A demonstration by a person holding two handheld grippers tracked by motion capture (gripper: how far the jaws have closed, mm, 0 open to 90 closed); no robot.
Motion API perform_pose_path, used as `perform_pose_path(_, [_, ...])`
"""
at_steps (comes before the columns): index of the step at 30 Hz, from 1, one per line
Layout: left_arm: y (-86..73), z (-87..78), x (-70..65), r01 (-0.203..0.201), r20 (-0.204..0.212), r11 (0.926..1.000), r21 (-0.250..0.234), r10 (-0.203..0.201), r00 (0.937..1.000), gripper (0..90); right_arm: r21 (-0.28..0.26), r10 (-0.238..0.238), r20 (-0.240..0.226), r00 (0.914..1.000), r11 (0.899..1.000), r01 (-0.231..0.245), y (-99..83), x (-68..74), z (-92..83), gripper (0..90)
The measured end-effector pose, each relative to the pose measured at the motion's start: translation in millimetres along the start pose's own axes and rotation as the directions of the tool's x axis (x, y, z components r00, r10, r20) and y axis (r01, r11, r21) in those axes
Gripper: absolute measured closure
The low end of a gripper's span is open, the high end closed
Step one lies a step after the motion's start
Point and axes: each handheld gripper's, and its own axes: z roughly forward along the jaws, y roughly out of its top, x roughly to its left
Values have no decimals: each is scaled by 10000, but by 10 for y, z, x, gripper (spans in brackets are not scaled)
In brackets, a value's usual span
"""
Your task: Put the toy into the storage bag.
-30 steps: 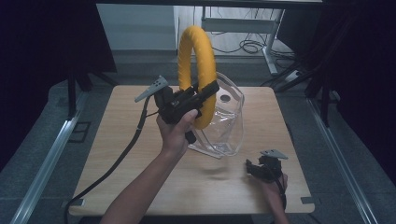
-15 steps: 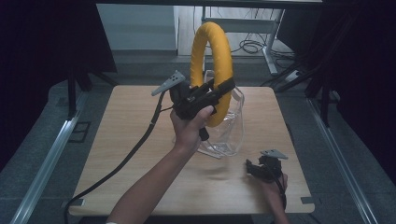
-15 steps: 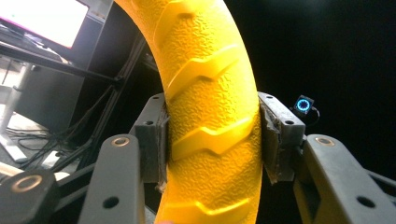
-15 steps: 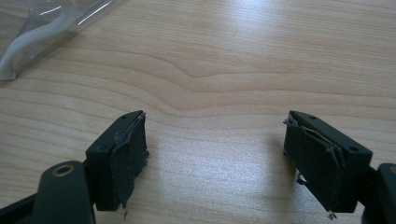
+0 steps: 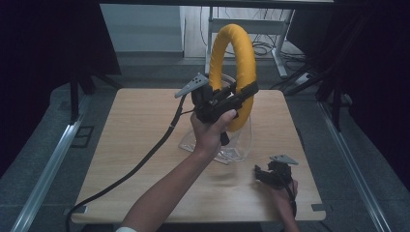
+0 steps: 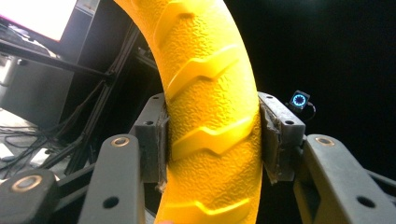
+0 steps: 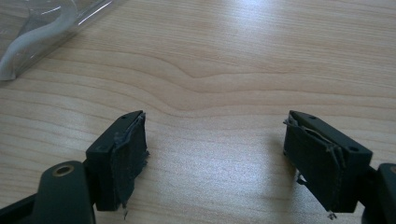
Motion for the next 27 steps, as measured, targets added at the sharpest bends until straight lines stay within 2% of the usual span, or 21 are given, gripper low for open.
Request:
perform_pose_path(10, [-156, 102, 162, 250, -133, 9994, 250, -247, 9996, 505, -6, -22, 10, 10000, 10000, 22, 0, 0, 0, 212])
perform_pose_path(15, [-272, 139, 255, 517, -250, 9979, 401, -507, 9984, 505, -4, -9, 6, 10000, 10000, 9, 0, 0, 0, 212])
perform_pose_path(27, [-476, 211, 375, 600, -541, 9961, 650, -565, 9969, 505, -13, -26, 26, 10000, 10000, 26, 0, -1, 1, 211])
